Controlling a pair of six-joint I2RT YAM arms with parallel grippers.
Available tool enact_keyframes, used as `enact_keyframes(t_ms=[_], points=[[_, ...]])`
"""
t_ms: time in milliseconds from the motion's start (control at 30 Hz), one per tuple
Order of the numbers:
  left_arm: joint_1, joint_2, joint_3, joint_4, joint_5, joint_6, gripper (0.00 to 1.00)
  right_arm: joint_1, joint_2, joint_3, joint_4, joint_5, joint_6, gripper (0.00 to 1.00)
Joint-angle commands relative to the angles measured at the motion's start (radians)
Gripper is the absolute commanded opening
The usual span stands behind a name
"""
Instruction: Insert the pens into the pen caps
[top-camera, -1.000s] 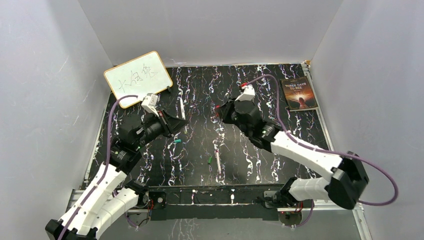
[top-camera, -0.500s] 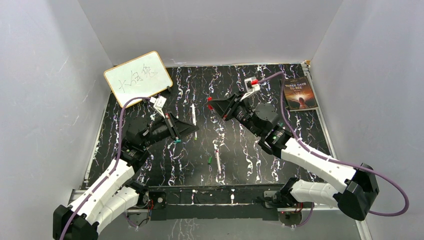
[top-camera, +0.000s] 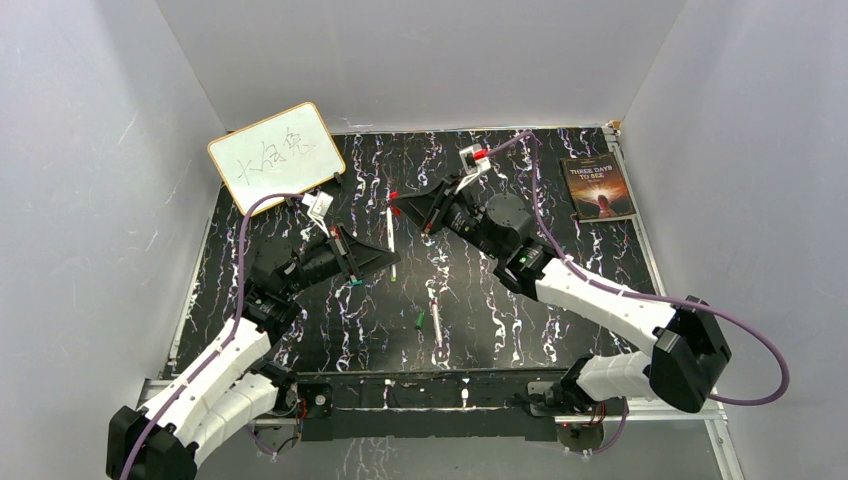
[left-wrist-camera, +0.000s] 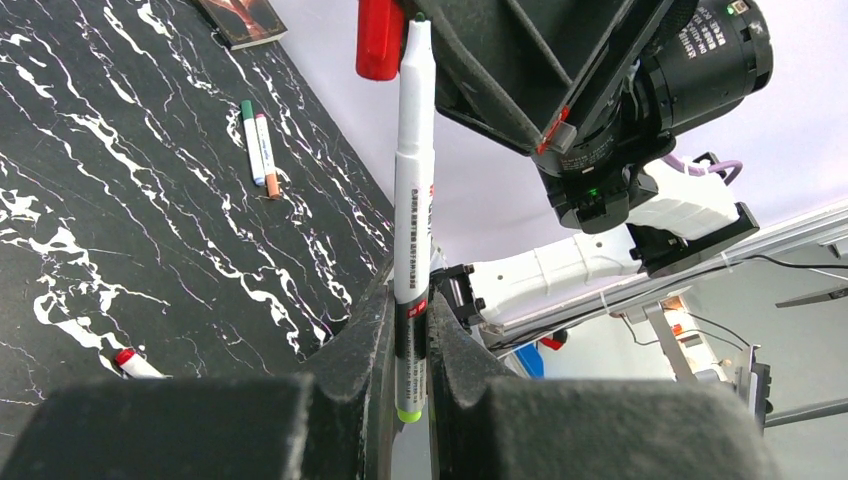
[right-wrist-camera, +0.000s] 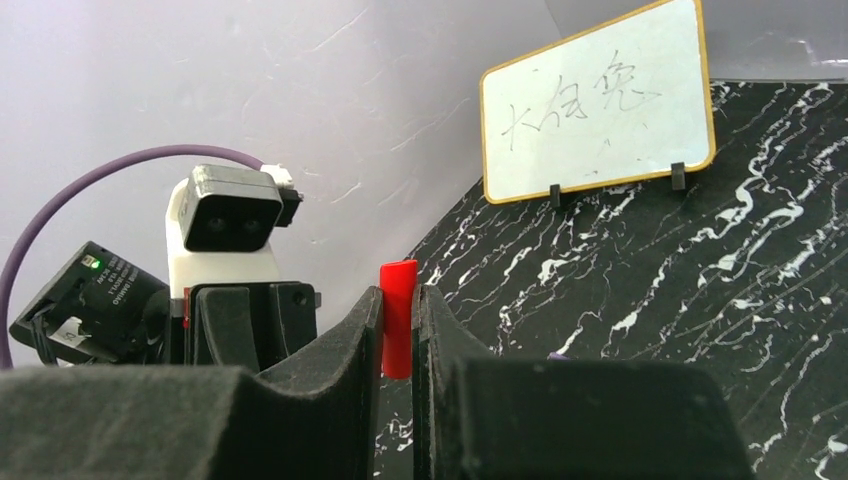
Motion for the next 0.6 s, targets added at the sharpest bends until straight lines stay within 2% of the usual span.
enact_keyframes(t_ms=[0, 300, 567], points=[[-0.002, -0.009, 0.004, 0.033, 0.031, 0.0, 0.0, -0.006, 0.011, 0.084, 0.125, -0.038, -0.02, 0.0], [-0.002, -0.025, 0.0, 0.013, 0.02, 0.017, 0.0, -0.007, 0.03, 0.12, 0.14, -0.057, -0.022, 0.0], [-0.002, -0.034, 0.007, 0.012, 0.023, 0.021, 0.0, -0.007, 0.025, 0.077, 0.158, -0.062, -0.008, 0.0]])
